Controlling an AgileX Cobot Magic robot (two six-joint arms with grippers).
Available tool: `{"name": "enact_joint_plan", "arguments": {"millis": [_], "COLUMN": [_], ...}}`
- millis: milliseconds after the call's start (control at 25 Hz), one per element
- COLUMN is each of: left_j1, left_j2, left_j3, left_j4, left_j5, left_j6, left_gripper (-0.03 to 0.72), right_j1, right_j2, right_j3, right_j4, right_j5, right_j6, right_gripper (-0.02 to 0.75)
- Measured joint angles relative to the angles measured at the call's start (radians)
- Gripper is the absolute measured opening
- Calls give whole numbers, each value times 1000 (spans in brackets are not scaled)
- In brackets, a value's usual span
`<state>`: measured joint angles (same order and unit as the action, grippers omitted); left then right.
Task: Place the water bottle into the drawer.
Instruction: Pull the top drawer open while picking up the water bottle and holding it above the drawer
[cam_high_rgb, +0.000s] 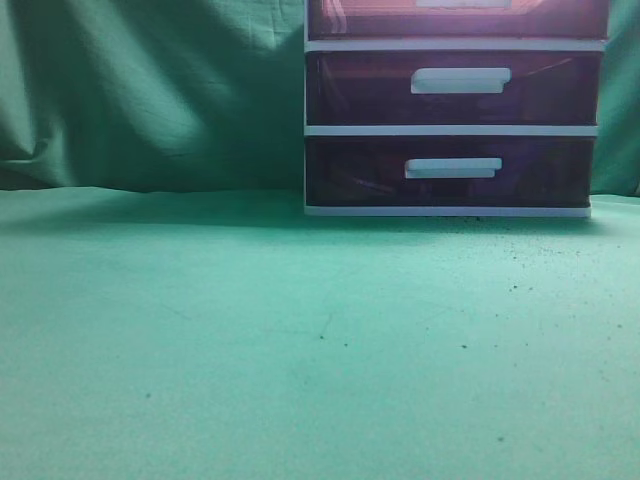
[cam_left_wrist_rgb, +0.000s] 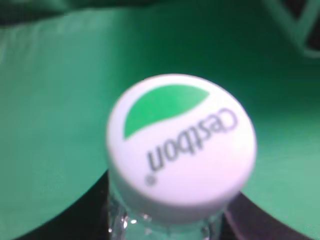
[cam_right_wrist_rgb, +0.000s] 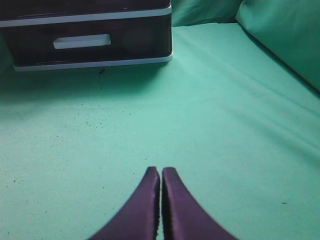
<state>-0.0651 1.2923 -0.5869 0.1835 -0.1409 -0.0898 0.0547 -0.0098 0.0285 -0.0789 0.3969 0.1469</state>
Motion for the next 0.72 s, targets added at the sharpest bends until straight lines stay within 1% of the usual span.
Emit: {"name": "enact_joint_plan", "arguments": {"millis": [80,160,240,280,360,400,480,600,680,720], "left_j1": [-59,-116,-174,-174,-221,-243,-277,-307,-316,-316], "left_j2": [-81,-149,-212,-212,-254,-270,-287,-290,-290,-290], "left_j3": [-26,-69,-130,-130,-194,-230,-288,-347,-355,-355], "left_j4": [17,23,26,26,26,26,24,14,-13,-56], "left_j5": [71,166,263,263,379,427,528,608,618,625], "left_j6": [0,0,0,0,0,0,0,0,0,0], "left_gripper": [274,274,274,274,274,274,274,274,274,274], "right_j1": [0,0,0,0,0,0,0,0,0,0], "right_j2": [0,0,0,0,0,0,0,51,133,187], "right_j3": [0,1,1,1,1,1,-28,-147,-256,-308], "right_j4": [0,11,18,18,19,19,21,21,11,-4], "right_j5": [-12,-86,-244,-332,-474,-514,-491,-404,-331,-300], "right_j6": [2,29,51,53,42,40,42,42,34,19], "right_gripper": [0,0,0,0,0,0,0,0,0,0]}}
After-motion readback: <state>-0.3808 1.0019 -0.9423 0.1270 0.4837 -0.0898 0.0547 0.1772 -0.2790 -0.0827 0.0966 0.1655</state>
